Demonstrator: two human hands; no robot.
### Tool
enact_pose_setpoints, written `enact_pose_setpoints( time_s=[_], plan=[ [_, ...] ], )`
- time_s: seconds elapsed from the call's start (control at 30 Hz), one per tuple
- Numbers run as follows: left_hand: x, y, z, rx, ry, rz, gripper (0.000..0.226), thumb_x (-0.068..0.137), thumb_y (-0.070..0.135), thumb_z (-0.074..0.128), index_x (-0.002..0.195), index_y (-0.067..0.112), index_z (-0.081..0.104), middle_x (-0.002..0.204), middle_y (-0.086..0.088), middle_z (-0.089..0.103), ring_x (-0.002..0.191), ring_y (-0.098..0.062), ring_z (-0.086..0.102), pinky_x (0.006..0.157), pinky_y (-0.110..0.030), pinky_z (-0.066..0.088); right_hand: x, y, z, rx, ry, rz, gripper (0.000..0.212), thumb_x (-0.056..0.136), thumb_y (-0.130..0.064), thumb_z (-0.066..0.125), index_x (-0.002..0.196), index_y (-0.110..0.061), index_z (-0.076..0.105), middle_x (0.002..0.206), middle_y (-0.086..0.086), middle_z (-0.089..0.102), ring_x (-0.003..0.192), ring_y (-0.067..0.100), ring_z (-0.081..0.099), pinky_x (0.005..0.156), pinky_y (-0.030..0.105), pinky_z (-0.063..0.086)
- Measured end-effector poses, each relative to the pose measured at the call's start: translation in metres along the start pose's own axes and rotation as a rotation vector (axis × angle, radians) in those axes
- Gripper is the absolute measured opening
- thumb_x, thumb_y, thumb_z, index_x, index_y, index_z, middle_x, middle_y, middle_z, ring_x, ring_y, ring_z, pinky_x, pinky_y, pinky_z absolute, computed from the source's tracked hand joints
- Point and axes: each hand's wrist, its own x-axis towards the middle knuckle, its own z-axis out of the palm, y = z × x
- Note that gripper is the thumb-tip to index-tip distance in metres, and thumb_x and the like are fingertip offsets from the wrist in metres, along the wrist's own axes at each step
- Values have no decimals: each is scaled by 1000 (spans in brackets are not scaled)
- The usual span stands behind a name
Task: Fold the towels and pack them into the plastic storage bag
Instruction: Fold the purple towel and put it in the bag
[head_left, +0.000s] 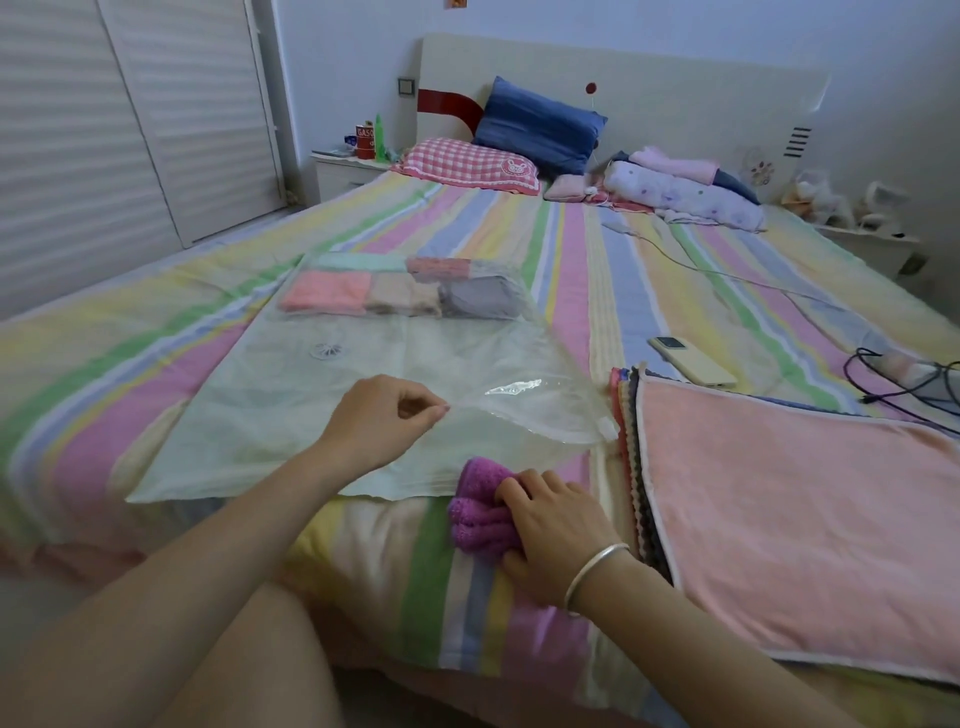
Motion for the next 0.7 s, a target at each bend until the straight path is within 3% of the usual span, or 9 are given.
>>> enact_pose_setpoints(
  time_s=[0.07, 0.13, 0.2, 0.27, 0.37, 0.47, 0.53, 0.63, 0.7],
  plan=[
    [-1, 4, 1, 36, 25, 2, 8, 84, 35, 71, 87, 31, 78, 78, 17, 73, 77, 2, 68, 80, -32, 57, -2, -2, 5, -47, -91, 43, 66, 68, -63, 42, 116, -18, 45, 114, 6, 51, 101, 30, 52, 79, 41, 41],
    [-3, 8, 2, 74, 25, 4, 9, 85, 38, 70, 87, 33, 77, 80, 19, 73, 77, 4, 67, 80, -32, 56, -2, -6, 6, -77, -130, 80, 75, 67, -66, 55, 122, -17, 40, 119, 7, 47, 105, 28, 49, 81, 40, 38],
    [-6, 12, 2, 114, 25, 12, 10, 85, 39, 68, 89, 34, 76, 83, 20, 73, 79, 5, 66, 81, -31, 56, 0, -11, 3, -82, -139, 93, 68, 74, -52, 64, 124, -16, 37, 121, 10, 47, 106, 29, 49, 81, 38, 38],
    [-10, 18, -1, 161, 35, 33, 12, 87, 39, 67, 93, 34, 76, 86, 19, 73, 84, 4, 66, 81, -27, 54, 4, -15, -10, -5, -110, 103, 52, 81, -37, 61, 123, -17, 37, 119, 9, 50, 104, 29, 53, 74, 35, 39],
    [-16, 29, -6, 254, 71, 108, 16, 89, 38, 64, 100, 32, 76, 96, 15, 74, 91, -4, 68, 81, -28, 53, 14, -23, -38, 255, -50, 151, 44, 83, -39, 56, 120, -20, 41, 109, 5, 54, 96, 28, 58, 72, 33, 43],
    [-15, 39, -16, 335, 141, 204, 19, 90, 37, 63, 104, 32, 76, 105, 11, 74, 96, -13, 68, 79, -30, 51, 40, -28, -47, 71, 94, 192, 39, 90, -39, 51, 119, -14, 41, 115, 9, 52, 105, 28, 53, 80, 36, 43],
    [-11, 45, -23, 297, 169, 220, 19, 90, 37, 63, 104, 32, 76, 105, 11, 74, 95, -13, 68, 80, -32, 52, 63, -30, -39, -51, 73, 270, 35, 94, -31, 47, 122, -11, 41, 122, 13, 50, 112, 31, 49, 85, 37, 41],
    [-2, 51, -28, 186, 166, 179, 16, 86, 40, 67, 99, 36, 76, 100, 16, 74, 93, -6, 68, 84, -33, 53, 111, -28, -21, 1, 23, 359, 42, 95, -29, 44, 132, -10, 38, 129, 13, 48, 119, 31, 46, 90, 39, 39],
    [6, 52, -30, 72, 148, 150, 19, 80, 46, 68, 94, 38, 77, 96, 19, 74, 92, -3, 69, 86, -33, 54, 145, -25, -14, 30, 63, 391, 43, 95, -31, 40, 136, -18, 42, 129, 9, 50, 120, 29, 46, 91, 39, 39]
  ],
)
